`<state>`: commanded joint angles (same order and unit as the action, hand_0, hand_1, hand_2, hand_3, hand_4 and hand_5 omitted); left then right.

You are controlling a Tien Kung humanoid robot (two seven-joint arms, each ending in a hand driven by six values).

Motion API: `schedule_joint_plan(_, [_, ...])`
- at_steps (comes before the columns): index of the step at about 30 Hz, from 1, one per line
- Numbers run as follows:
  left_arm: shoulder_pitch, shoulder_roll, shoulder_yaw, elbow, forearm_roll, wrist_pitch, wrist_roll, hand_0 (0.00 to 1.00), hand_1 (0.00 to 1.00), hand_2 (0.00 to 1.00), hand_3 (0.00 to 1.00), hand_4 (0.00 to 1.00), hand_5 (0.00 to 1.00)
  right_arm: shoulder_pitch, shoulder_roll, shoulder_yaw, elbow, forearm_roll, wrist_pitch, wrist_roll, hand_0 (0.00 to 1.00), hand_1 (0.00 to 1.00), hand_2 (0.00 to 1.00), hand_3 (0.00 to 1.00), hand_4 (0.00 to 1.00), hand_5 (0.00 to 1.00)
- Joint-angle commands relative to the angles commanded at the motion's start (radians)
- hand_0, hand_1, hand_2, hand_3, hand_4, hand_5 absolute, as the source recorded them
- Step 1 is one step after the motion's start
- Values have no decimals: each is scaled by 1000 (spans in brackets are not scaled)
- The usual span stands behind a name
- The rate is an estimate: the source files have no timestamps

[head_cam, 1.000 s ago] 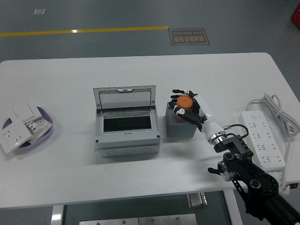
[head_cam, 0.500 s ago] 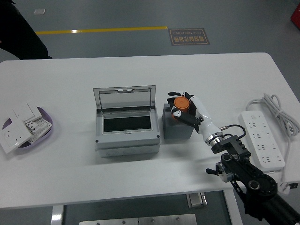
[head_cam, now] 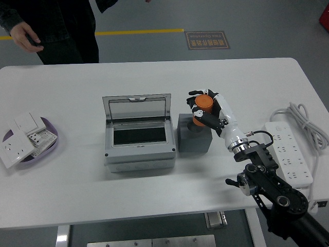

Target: Pick up the cylinder from the cube,place it in the box,flap close box

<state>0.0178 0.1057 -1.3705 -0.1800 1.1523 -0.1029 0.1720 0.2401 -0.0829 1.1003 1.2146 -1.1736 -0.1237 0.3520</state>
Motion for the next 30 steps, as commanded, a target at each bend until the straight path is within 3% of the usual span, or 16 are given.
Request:
schedule_joint_plan(4, [2, -2, -4, 0, 3, -1, 1, 637, 673, 662, 708, 759, 311, -21, -21, -19, 83, -26, -17, -28, 555, 512, 449, 368, 182, 2])
schedule_joint_plan(11, [3, -4, -8, 0, 8, -1, 2, 637, 673, 662, 707, 760, 312, -5, -33, -140, 249, -158, -42, -117, 539, 500, 437, 359, 179, 2])
schedule_joint_plan(12, [3, -4, -7, 0, 7, -1, 2, 637, 673, 662, 708, 760, 312, 4, -30, -158, 266, -180, -42, -132, 346, 384, 395, 337, 131, 2])
schedule_joint_plan(14, [1, -4, -6, 0, 7, -1, 1, 637, 673, 662, 708, 760, 312, 23, -24, -196, 282, -227, -40, -159, 346, 384, 395, 337, 131, 2])
schedule_joint_plan(17, [-2, -3, -3, 0, 3, 0, 0, 637, 673, 662, 708, 760, 312, 71, -14, -260, 275, -283, -30, -180, 346, 384, 395, 337, 131, 2])
schedule_joint_plan(18, [-2, -3, -4, 0, 4, 0, 1, 637, 673, 663, 708, 760, 313, 85, -10, -277, 271, -293, -28, -184, 259, 316, 379, 321, 71, 2])
schedule_joint_plan(23, [0, 2, -11, 0, 15, 0, 5, 637, 673, 663, 708, 760, 313, 182, 22, -365, 226, -377, -6, -239, 259, 316, 379, 321, 71, 2])
schedule_joint_plan(30, [-3, 6, -9, 0, 15, 1, 7, 637, 673, 663, 707, 760, 313, 282, 61, -414, 129, -557, 91, -391, 232, 313, 383, 324, 78, 2])
